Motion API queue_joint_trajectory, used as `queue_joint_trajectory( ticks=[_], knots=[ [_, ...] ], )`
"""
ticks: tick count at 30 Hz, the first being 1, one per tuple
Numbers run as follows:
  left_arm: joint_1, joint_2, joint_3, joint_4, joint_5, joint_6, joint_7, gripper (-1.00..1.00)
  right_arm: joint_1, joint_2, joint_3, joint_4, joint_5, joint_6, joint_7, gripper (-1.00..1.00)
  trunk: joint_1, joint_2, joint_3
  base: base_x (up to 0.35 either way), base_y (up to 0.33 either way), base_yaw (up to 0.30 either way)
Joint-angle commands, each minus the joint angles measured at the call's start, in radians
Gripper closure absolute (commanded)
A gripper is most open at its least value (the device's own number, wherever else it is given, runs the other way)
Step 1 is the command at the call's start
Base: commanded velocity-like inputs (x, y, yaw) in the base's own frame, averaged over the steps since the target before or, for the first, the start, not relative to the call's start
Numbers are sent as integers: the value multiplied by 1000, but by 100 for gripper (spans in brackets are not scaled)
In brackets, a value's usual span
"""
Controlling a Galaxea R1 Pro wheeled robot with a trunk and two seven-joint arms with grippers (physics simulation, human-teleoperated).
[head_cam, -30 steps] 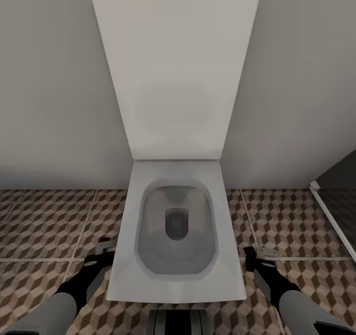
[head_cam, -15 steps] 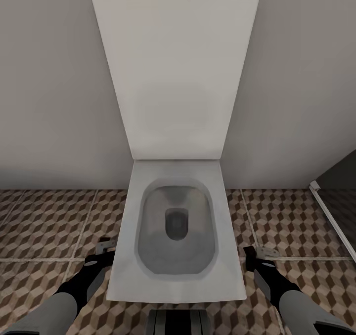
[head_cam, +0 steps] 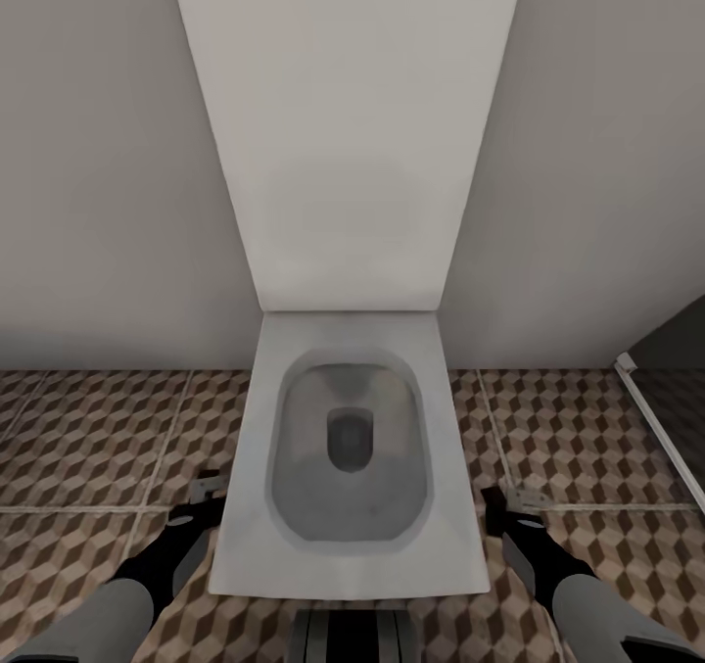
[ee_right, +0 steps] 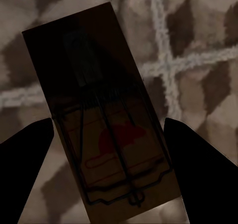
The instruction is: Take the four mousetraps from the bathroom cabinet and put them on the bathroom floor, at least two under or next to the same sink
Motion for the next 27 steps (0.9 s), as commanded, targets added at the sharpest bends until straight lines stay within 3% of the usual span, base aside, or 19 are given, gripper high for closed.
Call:
queue_joint_trajectory(
  ticks=[1,5,16,27],
  knots=[
    [0,1,-6,-2,6,6,5,100,0,0,-1,-2,1,6,-1,100,0,-1,-5,0,0,0],
    [0,1,-6,-3,5,6,5,100,0,0,-1,-2,1,7,0,100,2,-1,-20,0,0,0],
    [0,1,-4,-9,4,5,5,100,0,0,-1,-2,1,7,1,100,2,-1,-20,0,0,0],
    [0,1,-4,-10,4,6,5,100,0,0,0,-2,1,7,1,100,7,-4,-63,0,0,0]
  ],
)
